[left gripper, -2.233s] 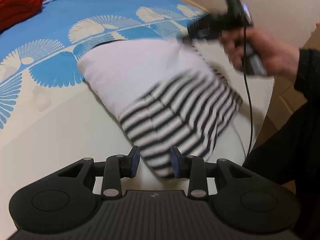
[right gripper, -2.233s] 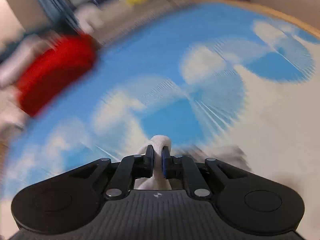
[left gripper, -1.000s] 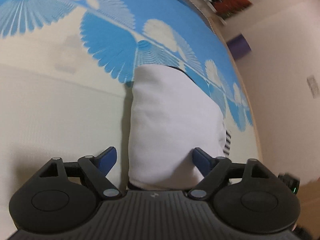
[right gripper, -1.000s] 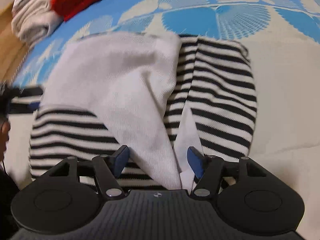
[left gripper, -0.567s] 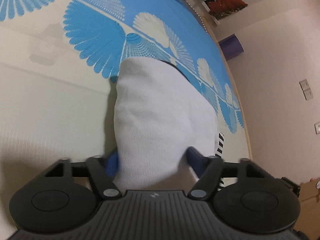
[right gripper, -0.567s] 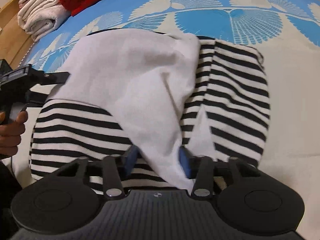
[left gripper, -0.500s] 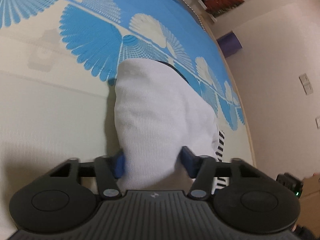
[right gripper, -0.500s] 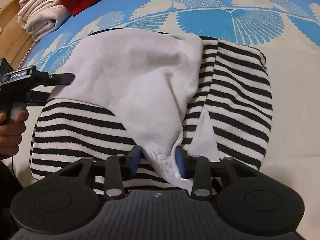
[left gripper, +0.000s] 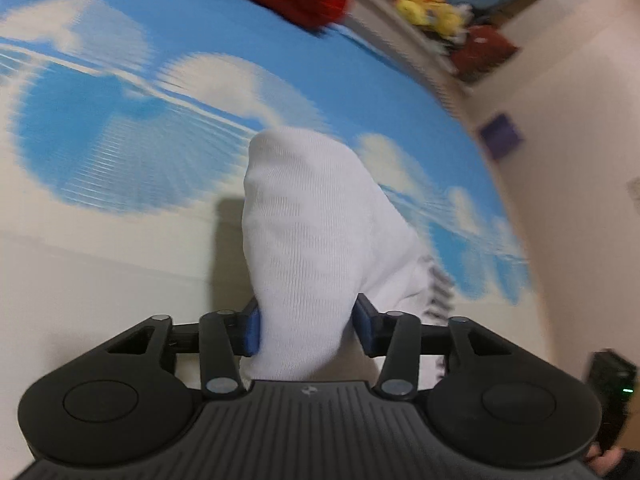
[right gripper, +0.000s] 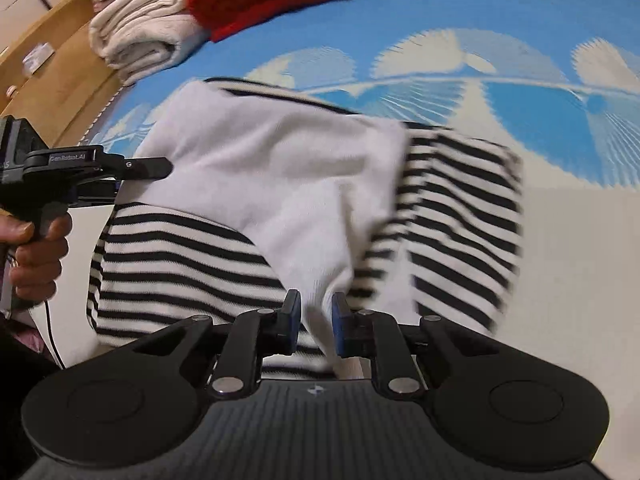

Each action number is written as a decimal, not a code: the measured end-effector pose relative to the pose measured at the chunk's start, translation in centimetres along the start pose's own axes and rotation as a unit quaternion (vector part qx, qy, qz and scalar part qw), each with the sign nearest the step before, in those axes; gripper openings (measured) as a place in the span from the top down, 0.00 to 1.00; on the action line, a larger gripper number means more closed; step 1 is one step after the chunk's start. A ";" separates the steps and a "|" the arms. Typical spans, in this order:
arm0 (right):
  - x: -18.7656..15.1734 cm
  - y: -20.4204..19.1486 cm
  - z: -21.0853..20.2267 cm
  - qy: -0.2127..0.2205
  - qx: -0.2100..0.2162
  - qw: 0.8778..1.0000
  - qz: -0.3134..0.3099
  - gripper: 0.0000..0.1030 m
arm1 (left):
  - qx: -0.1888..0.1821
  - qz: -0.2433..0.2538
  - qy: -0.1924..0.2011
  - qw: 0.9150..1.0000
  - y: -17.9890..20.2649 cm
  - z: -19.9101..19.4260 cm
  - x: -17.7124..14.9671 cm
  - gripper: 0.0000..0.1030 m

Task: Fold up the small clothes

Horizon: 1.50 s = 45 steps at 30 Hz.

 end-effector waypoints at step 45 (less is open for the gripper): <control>-12.7 -16.3 -6.4 0.202 -0.211 0.956 0.020 0.06 | 0.242 0.102 0.165 0.951 8.7 -10.6 -23.2 0.00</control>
Point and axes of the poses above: each gripper's, at about its wrist camera, not at the fingertips, and z roughly the way its jaws point, y to its right, x to its top, the point moved 3 cm from there along z, roughly the way its jaws point, and after that the axes turned 11 degrees about -y, right-handed, at the moved point
